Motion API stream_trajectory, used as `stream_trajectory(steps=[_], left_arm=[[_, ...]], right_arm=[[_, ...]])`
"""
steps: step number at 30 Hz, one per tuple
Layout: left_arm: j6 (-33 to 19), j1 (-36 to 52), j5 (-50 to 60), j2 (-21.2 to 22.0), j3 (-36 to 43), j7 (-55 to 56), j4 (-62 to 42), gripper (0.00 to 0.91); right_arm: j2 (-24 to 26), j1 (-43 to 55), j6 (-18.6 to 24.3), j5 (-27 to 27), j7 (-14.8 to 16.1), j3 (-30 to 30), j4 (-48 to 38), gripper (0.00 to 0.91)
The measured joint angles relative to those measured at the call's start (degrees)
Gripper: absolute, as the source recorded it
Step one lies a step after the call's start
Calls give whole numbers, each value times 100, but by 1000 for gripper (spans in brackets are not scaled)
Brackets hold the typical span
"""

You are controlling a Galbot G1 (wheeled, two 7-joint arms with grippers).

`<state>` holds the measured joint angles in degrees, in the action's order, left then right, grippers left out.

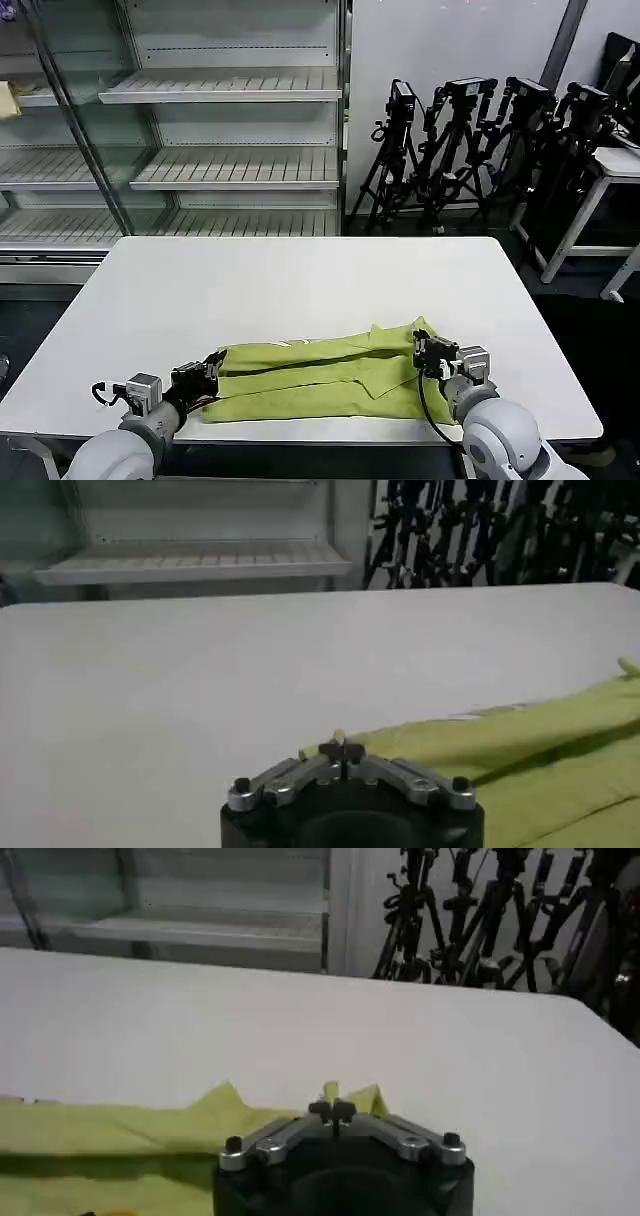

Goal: Fold and organize the clothes.

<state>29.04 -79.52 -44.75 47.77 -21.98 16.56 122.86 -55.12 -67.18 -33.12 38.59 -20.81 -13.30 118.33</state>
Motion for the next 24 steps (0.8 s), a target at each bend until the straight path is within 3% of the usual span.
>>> stream_trajectory(steps=[2,3,4,5,24], left_arm=[[-4,-9,26,13,7,0,-20,50],[-4,-13,43,24,11,0,-30,322],[-4,-22,53,29,15,-4,-33,584],[-1,-33,70,33,18,-7,-33,907],[-337,-235,27,229,-171,350,285,907]], right_arm=[[-20,-17,-2,-12,-25,10,-27,0],[-30,-26,-3,-18,-39,13,-34,474],[-41,-36,-4,-25,-54,16,-37,766],[-46,-46,-4,-35,-65,17,-37,907],[-77,-549,199,-574,-249,-225,449,907]])
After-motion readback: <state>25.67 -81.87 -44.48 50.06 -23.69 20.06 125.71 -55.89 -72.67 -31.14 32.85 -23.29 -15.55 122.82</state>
